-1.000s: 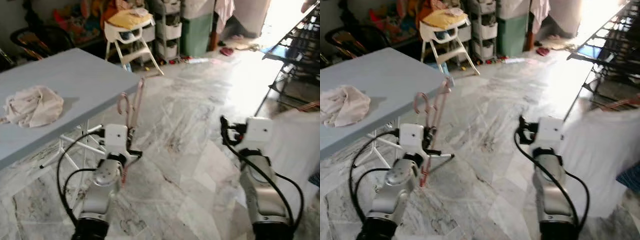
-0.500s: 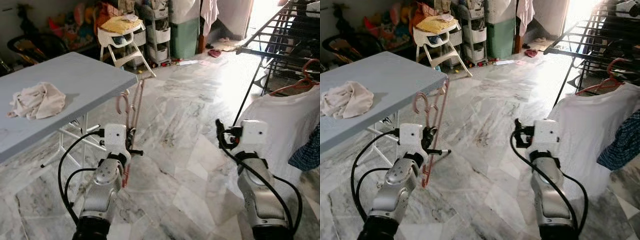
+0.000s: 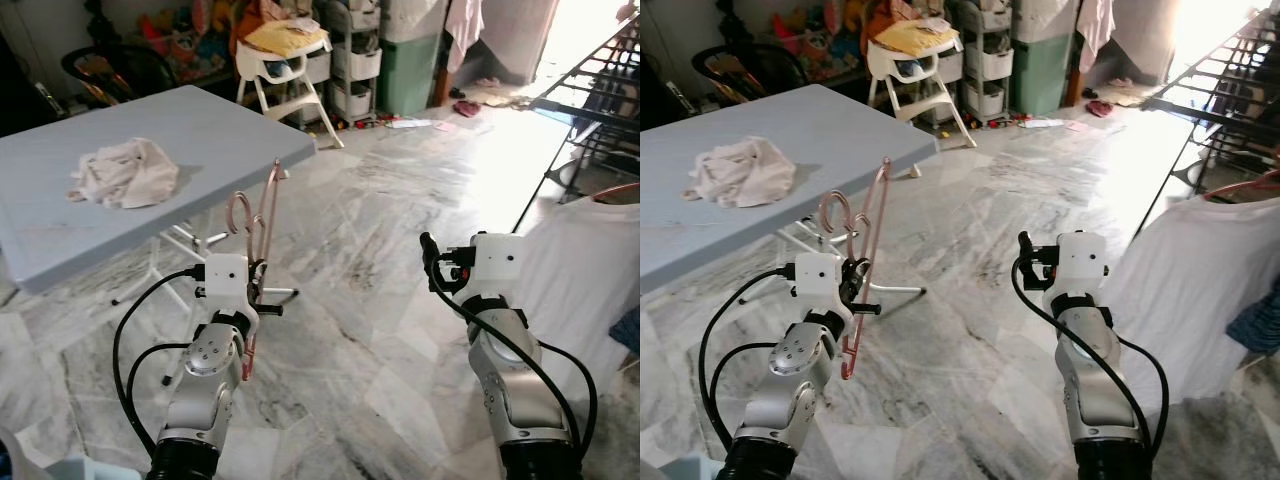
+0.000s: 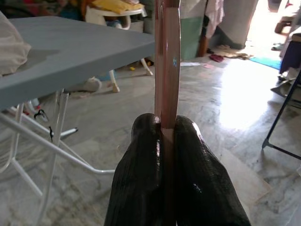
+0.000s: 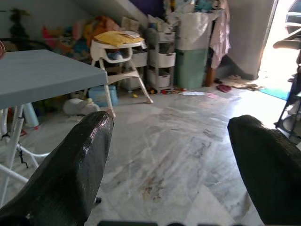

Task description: Hang hanger

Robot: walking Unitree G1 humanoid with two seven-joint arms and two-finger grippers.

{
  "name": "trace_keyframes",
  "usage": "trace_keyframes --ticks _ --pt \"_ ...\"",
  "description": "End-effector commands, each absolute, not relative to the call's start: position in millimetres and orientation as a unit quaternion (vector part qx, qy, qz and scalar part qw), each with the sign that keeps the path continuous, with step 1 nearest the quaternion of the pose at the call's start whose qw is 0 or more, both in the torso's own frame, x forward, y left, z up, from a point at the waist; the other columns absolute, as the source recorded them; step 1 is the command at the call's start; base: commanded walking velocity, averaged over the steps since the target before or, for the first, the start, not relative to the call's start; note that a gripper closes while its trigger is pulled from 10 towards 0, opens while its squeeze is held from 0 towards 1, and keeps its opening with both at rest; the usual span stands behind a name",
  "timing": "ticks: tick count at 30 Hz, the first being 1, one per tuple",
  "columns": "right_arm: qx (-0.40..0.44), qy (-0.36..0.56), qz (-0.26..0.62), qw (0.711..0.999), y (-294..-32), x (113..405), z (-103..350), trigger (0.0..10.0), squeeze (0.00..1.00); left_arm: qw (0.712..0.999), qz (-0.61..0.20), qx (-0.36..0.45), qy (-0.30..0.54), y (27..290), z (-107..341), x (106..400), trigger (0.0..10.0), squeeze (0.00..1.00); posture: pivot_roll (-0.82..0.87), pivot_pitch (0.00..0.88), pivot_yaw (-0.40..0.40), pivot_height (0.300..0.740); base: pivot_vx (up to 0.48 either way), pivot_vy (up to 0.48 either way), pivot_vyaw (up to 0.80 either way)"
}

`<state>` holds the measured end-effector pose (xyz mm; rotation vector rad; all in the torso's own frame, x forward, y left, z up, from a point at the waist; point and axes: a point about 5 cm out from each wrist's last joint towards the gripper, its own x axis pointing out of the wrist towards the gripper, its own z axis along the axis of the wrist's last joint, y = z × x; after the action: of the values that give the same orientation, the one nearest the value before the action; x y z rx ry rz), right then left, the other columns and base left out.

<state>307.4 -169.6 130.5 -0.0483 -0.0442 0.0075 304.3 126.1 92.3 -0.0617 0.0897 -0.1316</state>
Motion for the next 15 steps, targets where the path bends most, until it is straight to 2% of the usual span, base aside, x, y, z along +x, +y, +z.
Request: trace_keyframes --ticks 1,3,5,7,15 --pt "-0.021 -0.026 0.004 0.999 -168.4 309.0 133.1 10.0 0.0 0.997 -0.074 -0.018 0.031 126.8 98.9 307.8 10.0 0.0 -0.13 0.0 0.078 0.74 0.0 0.48 -0.8" --pt "-0.02 -0.027 0.002 0.999 -168.5 308.6 132.9 10.0 0.0 0.997 -0.075 -0.017 0.029 126.6 99.4 308.0 10.0 0.0 -0.13 0.0 0.078 0.74 0.0 0.48 -0.8" --pt "-0.019 -0.027 0.001 0.999 -168.1 307.9 132.5 10.0 0.0 0.996 -0.08 -0.014 0.027 125.9 100.1 308.3 10.0 0.0 -0.13 0.0 0.083 0.74 0.0 0.349 0.0" --pt "-0.018 -0.028 0.0 0.999 -167.5 307.4 131.9 10.0 0.0 0.996 -0.09 -0.002 0.011 124.8 103.5 307.5 10.0 0.0 -0.13 0.0 0.086 0.74 0.0 0.0 0.0" --pt "-0.015 -0.028 -0.006 0.999 -167.6 307.1 130.1 10.0 0.0 0.99 -0.134 -0.039 -0.003 120.0 107.1 302.1 10.0 0.0 -0.13 0.0 0.092 0.74 0.038 0.0 -0.06"
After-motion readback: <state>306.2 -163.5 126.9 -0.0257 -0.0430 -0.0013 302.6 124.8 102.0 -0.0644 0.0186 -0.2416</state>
